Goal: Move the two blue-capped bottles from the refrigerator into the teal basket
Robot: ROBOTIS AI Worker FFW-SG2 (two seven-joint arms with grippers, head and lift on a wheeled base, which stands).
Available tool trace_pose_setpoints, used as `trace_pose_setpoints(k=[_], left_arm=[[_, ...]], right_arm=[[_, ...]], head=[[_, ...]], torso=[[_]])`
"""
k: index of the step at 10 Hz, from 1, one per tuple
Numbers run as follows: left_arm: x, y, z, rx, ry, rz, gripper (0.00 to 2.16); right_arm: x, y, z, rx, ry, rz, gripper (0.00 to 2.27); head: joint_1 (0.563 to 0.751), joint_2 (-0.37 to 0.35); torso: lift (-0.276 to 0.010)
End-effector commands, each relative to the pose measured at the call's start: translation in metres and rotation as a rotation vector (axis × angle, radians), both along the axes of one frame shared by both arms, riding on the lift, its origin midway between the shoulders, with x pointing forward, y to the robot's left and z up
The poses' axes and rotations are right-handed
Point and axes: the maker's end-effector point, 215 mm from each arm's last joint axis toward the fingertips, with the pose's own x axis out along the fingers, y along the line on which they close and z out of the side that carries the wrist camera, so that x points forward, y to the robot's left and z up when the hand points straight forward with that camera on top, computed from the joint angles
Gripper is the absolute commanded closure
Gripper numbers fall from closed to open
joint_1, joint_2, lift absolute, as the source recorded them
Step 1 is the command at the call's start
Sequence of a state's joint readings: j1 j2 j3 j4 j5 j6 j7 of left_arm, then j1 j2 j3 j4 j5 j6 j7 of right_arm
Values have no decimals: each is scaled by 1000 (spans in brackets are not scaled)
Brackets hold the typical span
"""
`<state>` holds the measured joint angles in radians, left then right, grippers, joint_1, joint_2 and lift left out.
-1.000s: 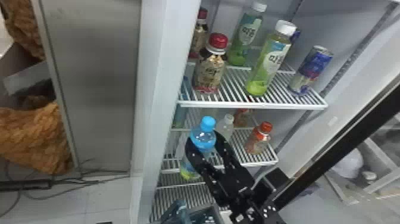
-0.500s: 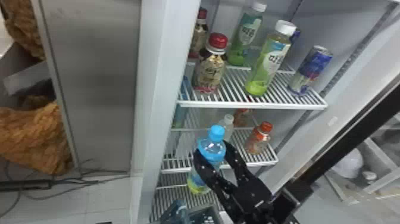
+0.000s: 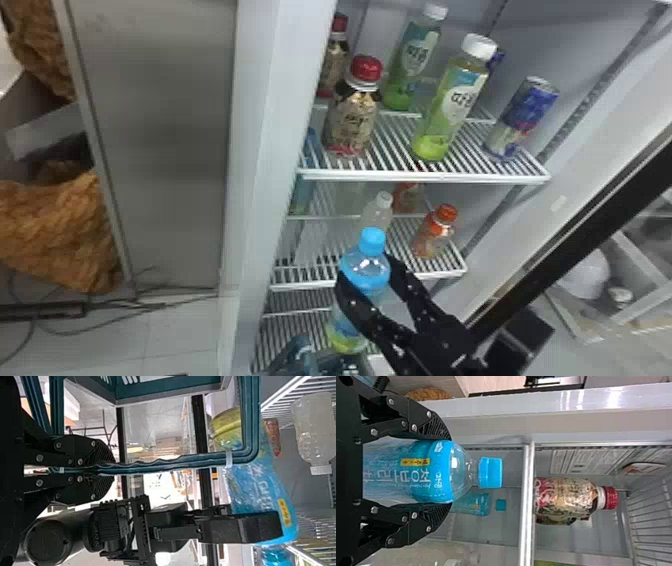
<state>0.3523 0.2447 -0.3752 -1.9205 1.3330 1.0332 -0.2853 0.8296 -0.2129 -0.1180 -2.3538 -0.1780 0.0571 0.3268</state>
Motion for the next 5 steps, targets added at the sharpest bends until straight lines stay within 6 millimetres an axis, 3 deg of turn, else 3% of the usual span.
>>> trace_pose_setpoints(k=[1, 5], left_arm=[[0, 0, 0, -1, 1, 1, 1095], [0, 1, -1, 1, 4, 5, 1095]], right_arm=[[-8, -4, -9, -14, 47, 5, 636], [-21, 0, -20, -35, 118, 59, 636]], head=[[695, -350], [695, -350]], torso=[[-154], [-154]])
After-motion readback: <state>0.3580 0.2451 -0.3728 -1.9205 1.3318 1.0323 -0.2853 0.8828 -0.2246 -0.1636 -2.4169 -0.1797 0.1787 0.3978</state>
